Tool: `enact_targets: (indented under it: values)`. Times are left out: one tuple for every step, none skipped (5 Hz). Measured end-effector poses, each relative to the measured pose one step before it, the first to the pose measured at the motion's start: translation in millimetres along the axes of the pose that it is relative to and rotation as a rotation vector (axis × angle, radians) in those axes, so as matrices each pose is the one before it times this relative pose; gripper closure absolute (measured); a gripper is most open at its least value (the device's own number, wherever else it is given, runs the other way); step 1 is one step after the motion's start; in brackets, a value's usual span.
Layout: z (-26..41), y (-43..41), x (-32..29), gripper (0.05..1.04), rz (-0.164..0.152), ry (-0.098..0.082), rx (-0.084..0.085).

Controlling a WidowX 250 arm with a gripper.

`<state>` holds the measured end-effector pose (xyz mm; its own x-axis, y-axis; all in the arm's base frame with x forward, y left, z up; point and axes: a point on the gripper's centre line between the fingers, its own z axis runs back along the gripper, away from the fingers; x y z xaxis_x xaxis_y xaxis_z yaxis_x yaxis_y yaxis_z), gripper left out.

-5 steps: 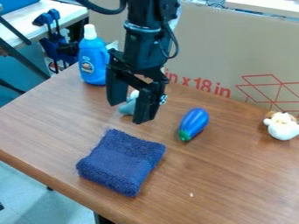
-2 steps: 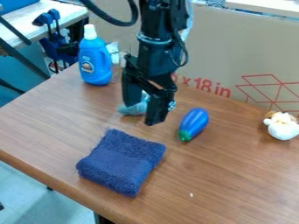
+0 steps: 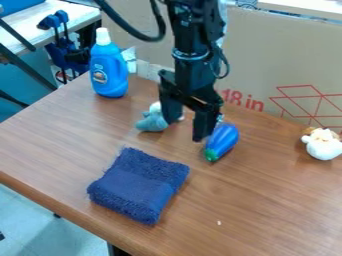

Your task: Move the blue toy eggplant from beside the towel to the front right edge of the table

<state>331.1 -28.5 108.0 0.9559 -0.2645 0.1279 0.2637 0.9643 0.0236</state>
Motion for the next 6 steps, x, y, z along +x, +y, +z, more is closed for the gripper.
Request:
enact_targets:
  values:
    - [-0.37,-4.51,7.64,0.082,0.0496,-0.0411,-0.0460]
    - [-7.92,-3.29,8.51,0.082,0.0348,-0.0052,-0.0683]
    - [-6.78,0.06,11.15,0.082,0.0182,0.0069,0.0053]
    - [-12.31,2.91,8.02,0.082,0.0117,0.0390,0.0452]
    - [-15.33,-2.92,6.28,0.082,-0.0103,0.0415,0.0191]
    - [-5.28,-4.94,1.13,0.082,0.0144,0.0051,-0.0011]
